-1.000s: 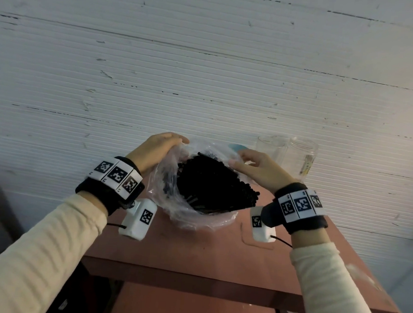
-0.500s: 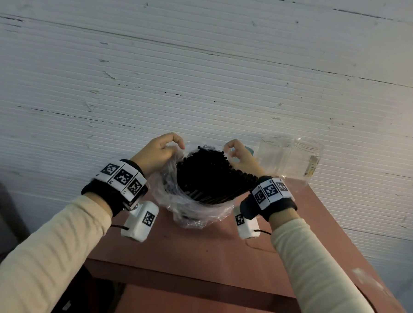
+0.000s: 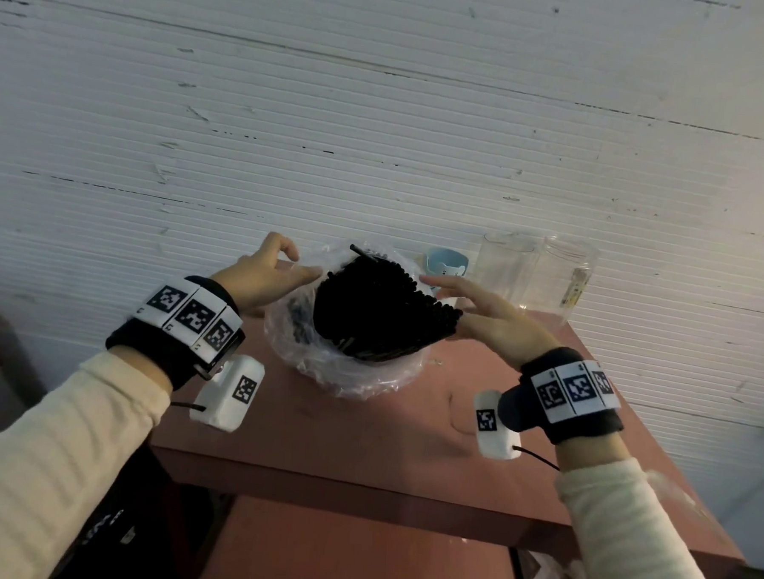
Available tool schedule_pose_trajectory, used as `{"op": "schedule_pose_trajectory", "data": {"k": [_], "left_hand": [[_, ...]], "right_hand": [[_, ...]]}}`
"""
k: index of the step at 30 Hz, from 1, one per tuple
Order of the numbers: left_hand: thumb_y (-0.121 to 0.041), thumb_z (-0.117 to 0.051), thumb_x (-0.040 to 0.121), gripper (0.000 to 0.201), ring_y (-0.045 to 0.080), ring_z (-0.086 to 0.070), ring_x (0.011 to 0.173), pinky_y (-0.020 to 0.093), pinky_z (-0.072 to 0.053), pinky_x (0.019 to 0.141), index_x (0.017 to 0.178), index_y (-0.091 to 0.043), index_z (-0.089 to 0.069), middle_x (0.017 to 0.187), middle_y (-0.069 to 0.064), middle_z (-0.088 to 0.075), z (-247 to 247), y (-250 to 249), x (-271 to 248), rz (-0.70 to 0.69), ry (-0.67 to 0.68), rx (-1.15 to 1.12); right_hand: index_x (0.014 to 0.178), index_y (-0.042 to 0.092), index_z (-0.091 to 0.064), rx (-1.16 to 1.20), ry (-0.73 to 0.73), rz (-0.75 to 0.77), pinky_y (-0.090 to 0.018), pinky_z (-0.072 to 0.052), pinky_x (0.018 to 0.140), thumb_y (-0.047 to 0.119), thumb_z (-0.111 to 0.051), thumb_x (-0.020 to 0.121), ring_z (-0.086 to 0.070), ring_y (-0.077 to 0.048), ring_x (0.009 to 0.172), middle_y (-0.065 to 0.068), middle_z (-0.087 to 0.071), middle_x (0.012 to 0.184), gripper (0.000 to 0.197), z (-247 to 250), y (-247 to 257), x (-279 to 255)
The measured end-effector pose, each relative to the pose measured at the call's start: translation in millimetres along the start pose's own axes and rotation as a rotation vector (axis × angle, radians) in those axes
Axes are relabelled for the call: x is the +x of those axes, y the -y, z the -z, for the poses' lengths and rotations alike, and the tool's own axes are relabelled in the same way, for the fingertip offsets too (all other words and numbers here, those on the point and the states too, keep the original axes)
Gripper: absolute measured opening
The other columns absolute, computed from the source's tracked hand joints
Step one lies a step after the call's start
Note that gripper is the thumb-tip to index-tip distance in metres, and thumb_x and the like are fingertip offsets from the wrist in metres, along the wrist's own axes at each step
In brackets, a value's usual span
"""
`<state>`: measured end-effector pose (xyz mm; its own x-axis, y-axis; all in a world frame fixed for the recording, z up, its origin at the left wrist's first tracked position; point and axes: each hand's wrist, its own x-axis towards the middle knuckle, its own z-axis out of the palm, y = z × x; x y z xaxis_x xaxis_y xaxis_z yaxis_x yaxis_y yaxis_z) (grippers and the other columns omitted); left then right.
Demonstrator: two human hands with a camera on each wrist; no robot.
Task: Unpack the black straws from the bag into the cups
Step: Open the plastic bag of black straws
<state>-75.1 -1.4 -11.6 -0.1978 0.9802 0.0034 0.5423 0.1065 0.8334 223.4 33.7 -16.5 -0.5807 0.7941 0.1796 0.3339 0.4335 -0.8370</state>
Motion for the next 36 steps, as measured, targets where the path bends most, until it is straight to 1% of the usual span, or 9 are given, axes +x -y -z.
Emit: {"op": "schedule_pose_trajectory", "data": {"k": [4, 7, 10, 16, 21, 28, 30, 33, 36], "left_hand": [[-0.051, -0.049, 0.093, 0.043, 0.017, -0.038, 0.056, 0.026, -0.039, 0.049, 0.116, -0.017, -0.039, 0.072, 0.002, -0.032, -4, 0, -10, 0.081, 0.01, -0.025], [-0.054, -0.054, 0.09, 0.044, 0.015, -0.043, 0.062, 0.025, -0.039, 0.051, 0.114, -0.018, -0.045, 0.091, 0.006, -0.044, -5, -3, -11, 0.03, -0.004, -0.144], [-0.053, -0.067, 0.082, 0.054, 0.013, -0.055, 0.08, 0.027, -0.044, 0.06, 0.121, -0.019, -0.051, 0.116, 0.003, -0.054, -3, -12, -13, -0.013, -0.024, -0.347], [-0.023, -0.074, 0.083, 0.05, 0.021, -0.064, 0.083, 0.03, -0.051, 0.061, 0.123, -0.009, -0.048, 0.104, 0.012, -0.064, -1, -34, -10, -0.053, -0.085, -0.608], [-0.001, -0.06, 0.091, 0.029, 0.014, -0.059, 0.067, 0.029, -0.051, 0.064, 0.114, -0.013, -0.047, 0.082, 0.006, -0.061, -13, -40, -6, -0.009, -0.162, -0.651], [-0.021, -0.069, 0.087, 0.009, 0.016, -0.059, 0.067, 0.03, -0.049, 0.064, 0.091, -0.022, -0.062, 0.077, -0.001, -0.068, -18, -33, -17, -0.103, -0.139, -0.499], [-0.034, -0.064, 0.09, 0.008, 0.014, -0.058, 0.079, 0.026, -0.049, 0.065, 0.091, -0.027, -0.062, 0.099, -0.005, -0.062, -18, -32, -20, -0.123, -0.128, -0.335], [-0.05, -0.059, 0.089, 0.017, 0.018, -0.052, 0.109, 0.039, -0.048, 0.092, 0.094, -0.033, -0.058, 0.122, -0.006, -0.053, -17, -30, -23, -0.087, -0.046, -0.245], [-0.036, -0.064, 0.089, 0.019, 0.024, -0.06, 0.1, 0.041, -0.049, 0.09, 0.105, -0.028, -0.056, 0.111, 0.002, -0.06, -17, -29, -26, -0.08, -0.002, -0.276]], "right_hand": [[0.142, 0.049, -0.035, -0.042, 0.21, -0.092, -0.039, -0.045, 0.104, 0.021, -0.079, 0.075, -0.064, -0.014, 0.111, 0.009, -0.05, 0.141, 0.085, -8, -10, -1], [0.128, 0.056, -0.046, -0.053, 0.07, -0.048, -0.041, -0.05, 0.099, 0.025, -0.084, 0.071, -0.067, -0.02, 0.101, 0.007, -0.063, 0.125, 0.075, -16, -4, 2], [0.124, 0.038, -0.053, 0.03, -0.081, 0.037, -0.026, -0.053, 0.086, 0.017, -0.078, 0.078, -0.07, -0.012, 0.088, 0.014, -0.069, 0.101, 0.057, -16, 4, 7], [0.147, 0.023, -0.025, 0.057, -0.34, 0.042, -0.016, -0.052, 0.071, 0.045, -0.07, 0.077, -0.061, -0.018, 0.112, -0.009, -0.051, 0.132, 0.086, -11, 12, 24], [0.146, 0.017, -0.034, -0.139, -0.196, -0.059, -0.043, -0.051, 0.097, 0.075, -0.068, 0.063, -0.059, -0.022, 0.116, -0.008, -0.052, 0.138, 0.107, -18, 3, 33], [0.146, 0.019, -0.033, -0.302, -0.267, 0.004, -0.035, -0.035, 0.111, 0.034, -0.073, 0.083, -0.036, -0.018, 0.133, -0.002, -0.024, 0.148, 0.076, -14, 0, 21], [0.145, 0.019, -0.03, -0.204, -0.287, 0.06, -0.034, -0.032, 0.113, 0.025, -0.076, 0.082, -0.033, -0.017, 0.137, 0.001, -0.028, 0.147, 0.078, -16, -2, 19], [0.145, 0.019, -0.027, -0.109, -0.261, 0.089, -0.031, -0.03, 0.113, 0.018, -0.074, 0.083, -0.033, -0.01, 0.136, 0.011, -0.036, 0.143, 0.078, -21, -1, 17], [0.144, 0.018, -0.03, -0.125, -0.262, 0.095, -0.029, -0.031, 0.113, 0.015, -0.073, 0.084, -0.035, -0.002, 0.129, 0.016, -0.041, 0.135, 0.074, -23, 0, 19]]}}
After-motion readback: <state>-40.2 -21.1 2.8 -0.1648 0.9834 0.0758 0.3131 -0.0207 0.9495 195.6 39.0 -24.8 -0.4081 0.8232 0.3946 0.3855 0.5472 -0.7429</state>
